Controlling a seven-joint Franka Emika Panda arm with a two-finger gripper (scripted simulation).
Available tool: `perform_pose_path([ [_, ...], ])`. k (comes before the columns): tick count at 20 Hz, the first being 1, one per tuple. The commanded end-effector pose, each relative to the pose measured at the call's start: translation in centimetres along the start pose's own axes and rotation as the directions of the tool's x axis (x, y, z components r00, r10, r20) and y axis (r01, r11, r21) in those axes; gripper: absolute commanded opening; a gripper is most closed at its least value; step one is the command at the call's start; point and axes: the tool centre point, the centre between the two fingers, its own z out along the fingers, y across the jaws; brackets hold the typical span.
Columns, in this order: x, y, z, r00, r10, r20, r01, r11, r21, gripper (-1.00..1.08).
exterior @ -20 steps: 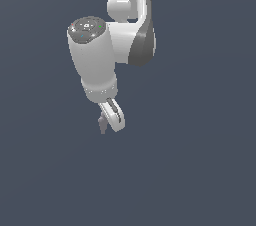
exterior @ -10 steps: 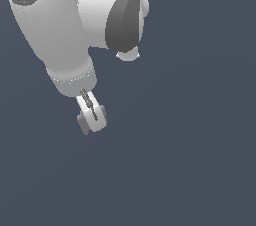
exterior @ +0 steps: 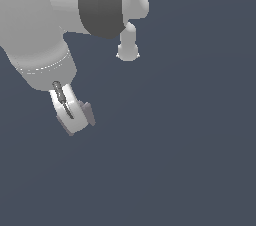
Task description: Pick up the object and move it to a goal position.
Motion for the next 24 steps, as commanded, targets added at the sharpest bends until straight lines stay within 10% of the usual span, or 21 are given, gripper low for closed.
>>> perform_pose_path([
  [1,0.7,0.0,-0.8,1.0,0.0,0.0,0.0,1.0,0.0,-1.0],
  [24,3.8,-0.4,-4.3,1.0,0.0,0.001,0.0,1.0,0.0,-1.0],
])
